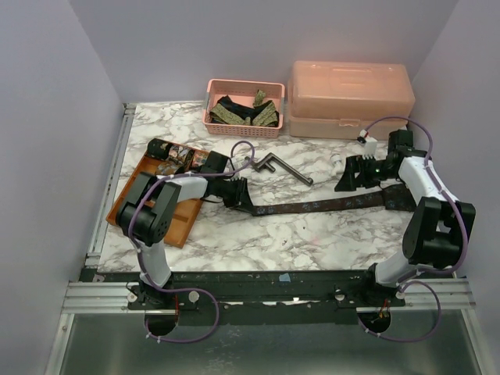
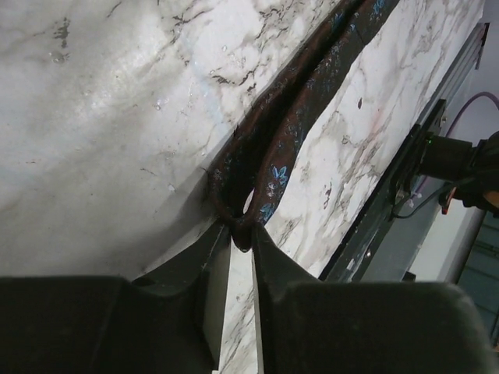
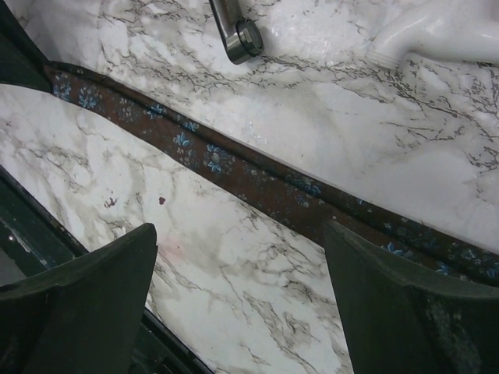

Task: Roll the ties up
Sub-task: Roll the tie at the center of the board.

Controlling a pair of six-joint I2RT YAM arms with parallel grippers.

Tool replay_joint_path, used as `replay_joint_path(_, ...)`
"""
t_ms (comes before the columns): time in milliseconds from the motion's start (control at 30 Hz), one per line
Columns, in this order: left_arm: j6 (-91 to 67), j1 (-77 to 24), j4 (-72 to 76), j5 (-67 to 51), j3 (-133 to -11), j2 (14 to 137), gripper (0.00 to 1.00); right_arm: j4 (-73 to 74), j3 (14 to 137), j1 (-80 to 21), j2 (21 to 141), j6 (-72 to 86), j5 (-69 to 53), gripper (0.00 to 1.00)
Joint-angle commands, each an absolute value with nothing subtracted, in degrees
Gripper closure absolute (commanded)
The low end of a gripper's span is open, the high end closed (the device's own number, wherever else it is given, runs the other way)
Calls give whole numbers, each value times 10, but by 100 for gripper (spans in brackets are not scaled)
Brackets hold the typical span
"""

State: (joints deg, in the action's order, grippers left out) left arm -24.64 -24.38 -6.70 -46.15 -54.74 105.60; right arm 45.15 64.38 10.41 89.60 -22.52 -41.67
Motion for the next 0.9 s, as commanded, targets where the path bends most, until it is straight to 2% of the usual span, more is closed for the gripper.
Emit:
replay_joint_path(0, -226, -243, -91, -482, -552, 1028, 85, 463, 648, 94, 906, -208, -451, 11)
replay_joint_path(200, -193, -237, -147, -465, -548, 996, 100, 430, 607, 63, 894, -163, -469, 13)
replay_joint_path(500, -141, -195, -246, -439, -571, 975, 100, 384, 602, 6, 905, -106, -493, 15)
replay_joint_path(867, -199, -241, -232, -471, -648, 1003, 93, 358, 647, -22, 987, -43, -557, 16)
